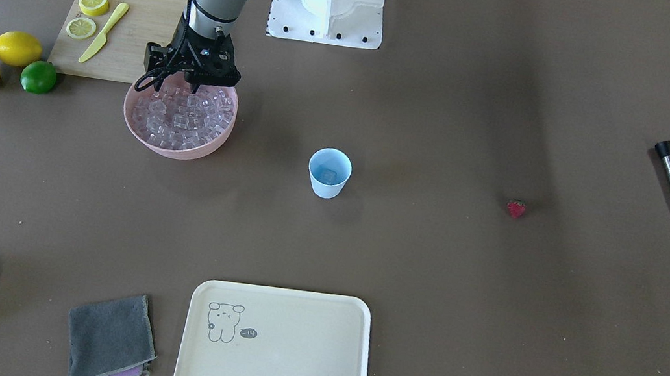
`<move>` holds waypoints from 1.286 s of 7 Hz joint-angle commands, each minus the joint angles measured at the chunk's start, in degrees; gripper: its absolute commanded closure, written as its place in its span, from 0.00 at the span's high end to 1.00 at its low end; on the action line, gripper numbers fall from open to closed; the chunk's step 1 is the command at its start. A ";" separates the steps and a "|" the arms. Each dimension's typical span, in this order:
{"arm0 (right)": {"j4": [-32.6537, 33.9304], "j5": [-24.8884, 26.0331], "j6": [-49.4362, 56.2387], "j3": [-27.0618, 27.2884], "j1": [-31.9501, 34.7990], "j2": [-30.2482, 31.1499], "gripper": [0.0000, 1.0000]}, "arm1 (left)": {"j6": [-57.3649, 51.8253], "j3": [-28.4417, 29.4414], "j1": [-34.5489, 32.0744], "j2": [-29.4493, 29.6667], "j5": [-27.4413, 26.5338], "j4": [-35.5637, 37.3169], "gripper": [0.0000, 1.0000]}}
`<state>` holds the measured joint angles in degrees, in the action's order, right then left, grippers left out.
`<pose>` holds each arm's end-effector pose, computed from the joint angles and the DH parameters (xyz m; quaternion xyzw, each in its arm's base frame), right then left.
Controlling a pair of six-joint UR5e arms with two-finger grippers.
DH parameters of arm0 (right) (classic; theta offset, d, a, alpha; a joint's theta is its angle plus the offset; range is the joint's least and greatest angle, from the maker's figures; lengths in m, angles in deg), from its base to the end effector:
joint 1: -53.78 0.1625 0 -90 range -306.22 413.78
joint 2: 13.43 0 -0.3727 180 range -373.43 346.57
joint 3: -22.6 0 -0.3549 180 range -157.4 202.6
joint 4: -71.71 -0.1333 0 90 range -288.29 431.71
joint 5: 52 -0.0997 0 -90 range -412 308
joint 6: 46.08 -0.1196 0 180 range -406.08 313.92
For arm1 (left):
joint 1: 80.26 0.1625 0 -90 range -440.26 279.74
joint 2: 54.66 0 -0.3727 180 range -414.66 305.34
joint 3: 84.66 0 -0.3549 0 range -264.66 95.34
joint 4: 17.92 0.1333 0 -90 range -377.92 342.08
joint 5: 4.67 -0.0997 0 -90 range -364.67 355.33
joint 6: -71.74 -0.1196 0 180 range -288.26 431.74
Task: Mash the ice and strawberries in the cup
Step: 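Lower the right gripper into the bowl and grasp a third ice cube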
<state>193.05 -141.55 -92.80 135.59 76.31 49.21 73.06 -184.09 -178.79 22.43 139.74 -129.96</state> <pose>-0.4390 -0.3274 0.3008 0.0930 -0.1365 -0.1770 0.9703 -0.0931 -0.3780 0.5816 0.1715 0.4413 -0.0019 0.8808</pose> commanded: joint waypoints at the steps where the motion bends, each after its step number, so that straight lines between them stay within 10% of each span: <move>1: -0.05 -0.36 1.19 -0.14 0.94 0.02 0.71 | 0.00 -0.15 0.00 -0.10 0.00 -0.10 0.99; 9: -0.48 -2.11 1.19 -0.93 3.30 -0.50 0.52 | 0.00 0.02 -0.09 0.34 0.00 0.08 0.99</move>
<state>192.70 -143.22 -91.80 134.74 77.98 48.95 73.06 -184.28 -178.88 22.66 139.74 -129.92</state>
